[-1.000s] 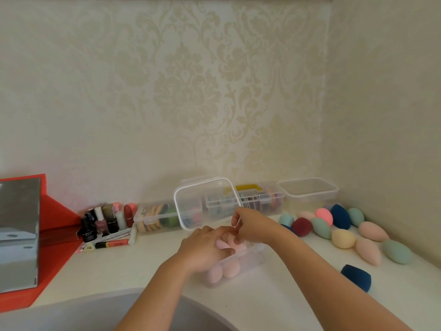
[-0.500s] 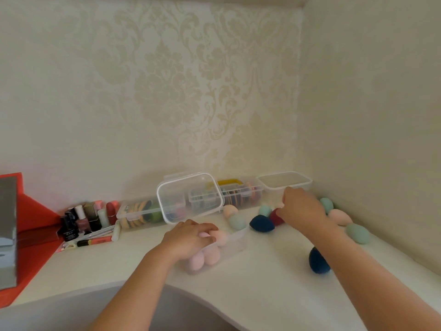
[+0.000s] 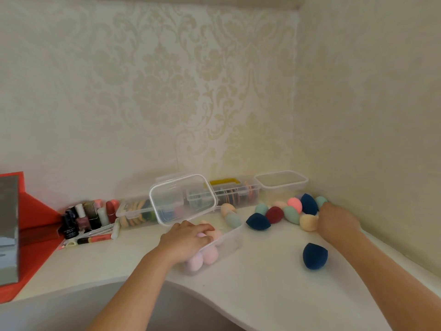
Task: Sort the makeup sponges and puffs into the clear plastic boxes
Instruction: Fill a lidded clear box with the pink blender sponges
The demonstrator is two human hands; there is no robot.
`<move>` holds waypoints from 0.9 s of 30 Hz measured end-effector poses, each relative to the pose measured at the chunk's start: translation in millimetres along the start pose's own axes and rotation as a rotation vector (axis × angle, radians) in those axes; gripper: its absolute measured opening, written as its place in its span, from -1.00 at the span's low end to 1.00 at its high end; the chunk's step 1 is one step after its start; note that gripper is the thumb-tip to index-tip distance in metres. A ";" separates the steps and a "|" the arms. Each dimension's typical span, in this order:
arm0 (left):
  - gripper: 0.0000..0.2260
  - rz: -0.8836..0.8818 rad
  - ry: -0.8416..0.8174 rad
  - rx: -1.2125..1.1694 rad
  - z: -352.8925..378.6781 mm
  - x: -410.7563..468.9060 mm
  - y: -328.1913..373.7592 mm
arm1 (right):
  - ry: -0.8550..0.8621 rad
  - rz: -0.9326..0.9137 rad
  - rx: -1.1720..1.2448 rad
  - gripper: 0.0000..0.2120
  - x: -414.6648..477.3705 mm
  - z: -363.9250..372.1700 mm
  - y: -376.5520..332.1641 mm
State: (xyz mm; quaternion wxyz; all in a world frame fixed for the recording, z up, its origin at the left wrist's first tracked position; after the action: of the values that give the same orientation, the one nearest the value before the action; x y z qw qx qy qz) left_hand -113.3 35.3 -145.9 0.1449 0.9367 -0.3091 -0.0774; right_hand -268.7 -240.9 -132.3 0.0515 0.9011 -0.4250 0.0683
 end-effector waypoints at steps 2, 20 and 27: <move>-0.72 0.007 -0.001 -0.001 0.6 -1.7 0.6 | 0.116 -0.065 0.081 -0.79 -2.2 -16.7 -8.2; -0.67 -0.001 0.001 0.082 5.6 -9.6 8.9 | -0.552 -0.832 0.272 -0.72 -35.2 -48.6 -156.2; -0.63 0.005 0.023 0.130 5.5 -10.3 7.0 | -0.414 -0.846 0.073 -0.83 -32.0 -34.0 -176.3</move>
State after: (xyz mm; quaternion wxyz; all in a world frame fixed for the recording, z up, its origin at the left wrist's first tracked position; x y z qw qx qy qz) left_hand -126.7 34.9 -148.3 0.0874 0.9443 -0.3139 -0.0460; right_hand -155.3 -99.8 -110.2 -0.0424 0.9911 -0.0191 -0.1248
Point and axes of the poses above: each hand's wrist, its own x-axis towards the middle knuckle, its own z-axis out of the palm, y = z × x, the point moved 2 cm from there along x, towards the middle knuckle, and after that the axes turned 1 degree about -z, right-handed, at the moved point
